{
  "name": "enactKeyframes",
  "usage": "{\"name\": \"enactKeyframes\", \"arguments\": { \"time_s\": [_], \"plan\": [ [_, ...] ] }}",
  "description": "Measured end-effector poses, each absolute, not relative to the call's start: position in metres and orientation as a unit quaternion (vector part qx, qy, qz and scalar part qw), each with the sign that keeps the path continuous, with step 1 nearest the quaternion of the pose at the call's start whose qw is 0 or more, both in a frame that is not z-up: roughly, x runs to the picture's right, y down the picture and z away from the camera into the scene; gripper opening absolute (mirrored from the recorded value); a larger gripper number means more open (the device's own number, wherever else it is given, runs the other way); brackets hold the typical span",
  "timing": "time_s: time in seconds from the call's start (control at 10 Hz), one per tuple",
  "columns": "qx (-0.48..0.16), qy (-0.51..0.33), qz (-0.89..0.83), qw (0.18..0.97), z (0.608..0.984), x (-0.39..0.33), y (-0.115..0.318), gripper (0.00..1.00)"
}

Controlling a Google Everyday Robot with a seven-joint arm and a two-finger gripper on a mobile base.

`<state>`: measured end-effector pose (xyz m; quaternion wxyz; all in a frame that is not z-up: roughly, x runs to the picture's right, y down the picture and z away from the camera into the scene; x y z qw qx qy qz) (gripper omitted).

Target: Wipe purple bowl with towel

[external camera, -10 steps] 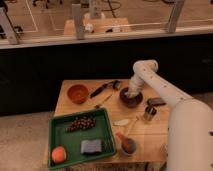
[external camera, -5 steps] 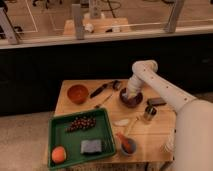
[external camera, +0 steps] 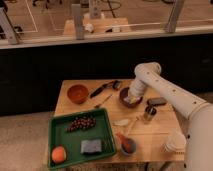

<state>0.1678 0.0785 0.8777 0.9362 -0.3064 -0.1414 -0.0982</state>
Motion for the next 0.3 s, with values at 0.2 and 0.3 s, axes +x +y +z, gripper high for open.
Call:
{"name": "enactKeyframes", "arguments": {
  "time_s": [0.2,0.3],
  "plan": [
    [-0.312,-0.137,-0.101,0.935,0.877,0.173,0.083,0.06],
    [-0.314,-0.131,-0.098,0.935,0.877,0.181,0.083,0.06]
  ]
}}
